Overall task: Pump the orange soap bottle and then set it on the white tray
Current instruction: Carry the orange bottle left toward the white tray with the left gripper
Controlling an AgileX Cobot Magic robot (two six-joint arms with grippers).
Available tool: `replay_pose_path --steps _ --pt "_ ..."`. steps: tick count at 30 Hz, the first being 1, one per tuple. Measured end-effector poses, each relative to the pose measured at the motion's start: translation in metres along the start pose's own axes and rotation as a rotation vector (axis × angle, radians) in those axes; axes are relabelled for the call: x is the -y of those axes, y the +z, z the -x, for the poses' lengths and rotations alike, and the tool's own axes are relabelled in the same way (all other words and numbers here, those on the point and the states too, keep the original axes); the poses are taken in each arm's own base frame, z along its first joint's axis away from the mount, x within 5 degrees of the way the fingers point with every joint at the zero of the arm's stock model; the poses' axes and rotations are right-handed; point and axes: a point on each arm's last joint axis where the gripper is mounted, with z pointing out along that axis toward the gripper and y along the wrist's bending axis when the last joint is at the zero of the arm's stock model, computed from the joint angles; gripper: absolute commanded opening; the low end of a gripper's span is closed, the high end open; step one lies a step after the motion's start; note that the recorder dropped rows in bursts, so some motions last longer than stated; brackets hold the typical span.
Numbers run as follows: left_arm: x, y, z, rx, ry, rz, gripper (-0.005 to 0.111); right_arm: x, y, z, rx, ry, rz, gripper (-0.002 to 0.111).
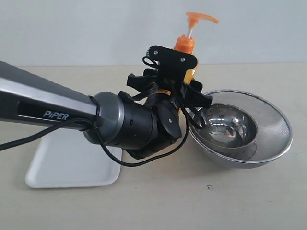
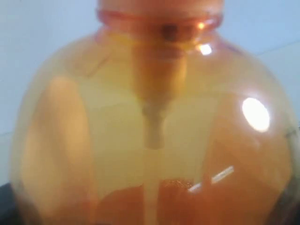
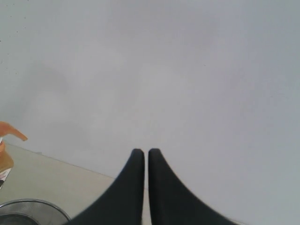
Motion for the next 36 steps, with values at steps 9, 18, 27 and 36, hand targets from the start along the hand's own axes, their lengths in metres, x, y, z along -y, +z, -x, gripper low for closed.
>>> replay_pose_path --steps 9,18,27,36 --pt "-0.030 0.006 0.007 -0.052 -0.282 0.125 0.005 0.000 0.000 0.000 0.000 0.000 0.000 0.000" --pt "-0.030 0.005 0.013 -0.035 -0.295 0.111 0.005 0.000 0.000 0.000 0.000 0.000 0.000 0.000" --pt "-0.042 -0.012 0.053 0.046 -0.240 0.118 0.005 0.000 0.000 0.000 0.000 0.000 0.000 0.000" --pt "-0.049 -0.015 0.051 -0.014 -0.222 0.188 0.005 0.000 0.000 0.000 0.000 0.000 0.000 0.000"
